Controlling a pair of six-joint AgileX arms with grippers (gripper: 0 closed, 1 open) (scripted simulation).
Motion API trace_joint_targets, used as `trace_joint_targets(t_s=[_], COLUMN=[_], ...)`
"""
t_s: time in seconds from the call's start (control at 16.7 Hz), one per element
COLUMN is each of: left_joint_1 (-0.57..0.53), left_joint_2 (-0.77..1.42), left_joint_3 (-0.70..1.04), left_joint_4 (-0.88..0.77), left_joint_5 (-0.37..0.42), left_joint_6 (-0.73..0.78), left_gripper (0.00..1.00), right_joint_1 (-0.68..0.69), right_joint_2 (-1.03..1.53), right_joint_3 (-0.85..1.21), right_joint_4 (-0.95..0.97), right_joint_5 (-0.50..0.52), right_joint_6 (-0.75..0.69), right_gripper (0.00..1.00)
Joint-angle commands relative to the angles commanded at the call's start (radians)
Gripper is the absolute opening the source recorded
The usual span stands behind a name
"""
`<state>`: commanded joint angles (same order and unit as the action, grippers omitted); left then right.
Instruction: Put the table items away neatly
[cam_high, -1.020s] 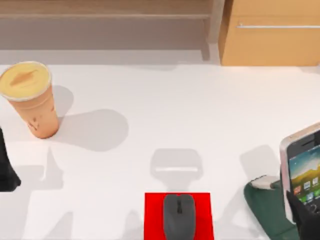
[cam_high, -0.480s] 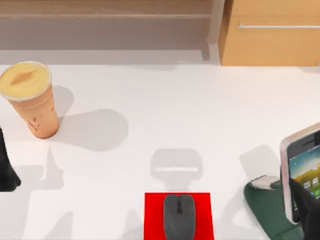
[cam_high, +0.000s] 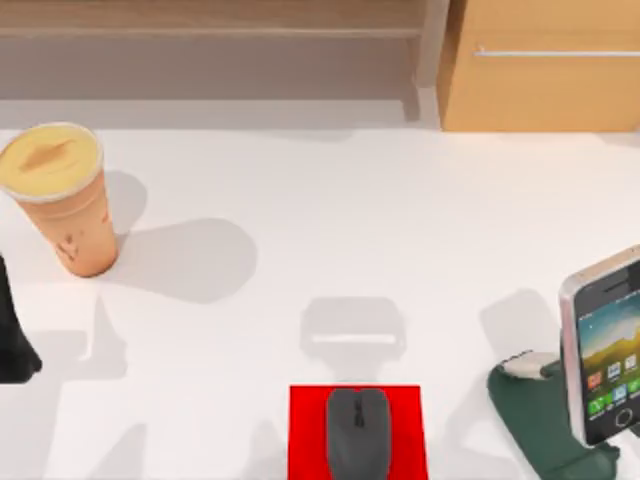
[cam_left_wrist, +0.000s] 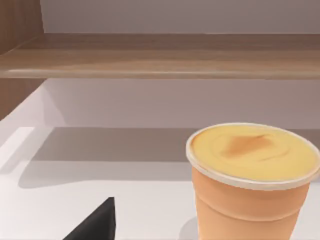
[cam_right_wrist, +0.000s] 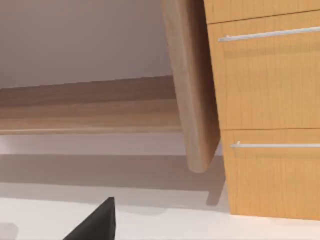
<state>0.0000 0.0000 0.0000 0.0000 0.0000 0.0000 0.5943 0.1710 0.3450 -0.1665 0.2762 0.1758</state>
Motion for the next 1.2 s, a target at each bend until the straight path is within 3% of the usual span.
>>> trace_joint_targets(t_s=[0.24,0.48,0.96,1.2], left_joint_1=[0.0,0.0,0.0,-0.024], left_joint_2=[0.0,0.0,0.001,0.106], left_joint_3=[0.0,0.0,0.0,-0.022], left_joint_4=[0.0,0.0,0.001,0.099], left_joint_5=[0.0,0.0,0.0,-0.013], left_joint_6=[0.0,0.0,0.0,-0.007], left_gripper=[1.0,1.0,1.0,1.0], right_joint_1=[-0.343,-0.551,-0.594,-0.594], right_joint_2=[-0.092,-0.157,-0.171,-0.171], right_joint_3=[-0.151,-0.304,-0.345,-0.345], right_joint_4=[0.124,0.166,0.166,0.166], right_joint_5=[-0.164,-0.257,-0.276,-0.276], right_joint_6=[-0.097,-0.161,-0.176,-0.176], right_gripper=[1.0,1.0,1.0,1.0])
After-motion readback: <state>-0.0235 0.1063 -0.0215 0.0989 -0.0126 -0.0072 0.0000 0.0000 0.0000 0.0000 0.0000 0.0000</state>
